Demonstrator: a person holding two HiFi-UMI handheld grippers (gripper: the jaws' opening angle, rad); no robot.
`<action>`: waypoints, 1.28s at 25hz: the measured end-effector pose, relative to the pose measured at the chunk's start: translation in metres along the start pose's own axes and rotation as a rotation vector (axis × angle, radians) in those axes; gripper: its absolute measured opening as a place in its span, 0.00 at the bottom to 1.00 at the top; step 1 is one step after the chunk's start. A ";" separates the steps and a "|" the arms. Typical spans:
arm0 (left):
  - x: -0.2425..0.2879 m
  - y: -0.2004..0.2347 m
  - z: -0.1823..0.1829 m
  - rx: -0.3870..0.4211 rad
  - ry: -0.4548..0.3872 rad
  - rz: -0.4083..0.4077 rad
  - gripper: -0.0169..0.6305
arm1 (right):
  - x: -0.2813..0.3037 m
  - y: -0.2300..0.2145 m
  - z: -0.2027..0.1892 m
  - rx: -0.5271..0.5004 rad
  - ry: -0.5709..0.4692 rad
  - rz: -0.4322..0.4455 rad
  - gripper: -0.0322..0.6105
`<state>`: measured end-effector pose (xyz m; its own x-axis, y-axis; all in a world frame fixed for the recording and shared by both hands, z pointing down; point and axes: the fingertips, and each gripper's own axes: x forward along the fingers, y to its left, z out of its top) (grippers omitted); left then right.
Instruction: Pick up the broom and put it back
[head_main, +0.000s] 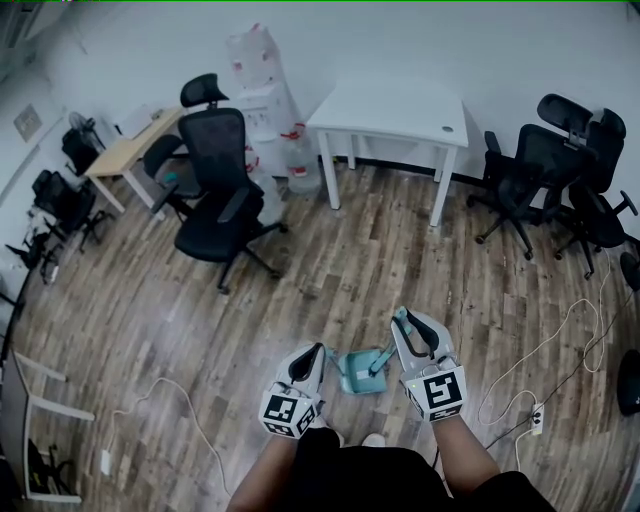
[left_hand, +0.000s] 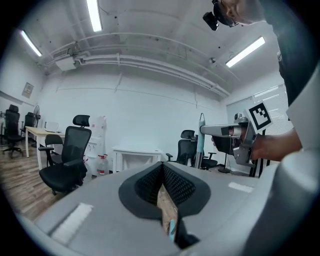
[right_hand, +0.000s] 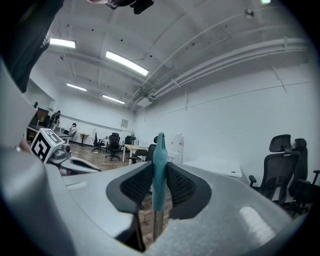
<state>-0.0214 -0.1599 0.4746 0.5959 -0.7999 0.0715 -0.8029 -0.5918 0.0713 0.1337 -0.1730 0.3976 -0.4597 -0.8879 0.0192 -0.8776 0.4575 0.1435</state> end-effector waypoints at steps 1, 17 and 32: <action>-0.001 0.000 0.007 0.003 -0.014 0.000 0.06 | 0.000 0.000 0.007 -0.001 -0.013 -0.001 0.19; -0.014 0.010 0.065 0.020 -0.067 0.067 0.06 | -0.001 -0.004 0.076 -0.043 -0.147 -0.021 0.19; -0.014 -0.002 0.056 0.006 -0.047 0.024 0.06 | -0.002 -0.004 0.062 -0.049 -0.116 -0.030 0.19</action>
<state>-0.0292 -0.1531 0.4178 0.5750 -0.8177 0.0261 -0.8173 -0.5727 0.0642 0.1299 -0.1699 0.3356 -0.4489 -0.8879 -0.1004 -0.8845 0.4257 0.1908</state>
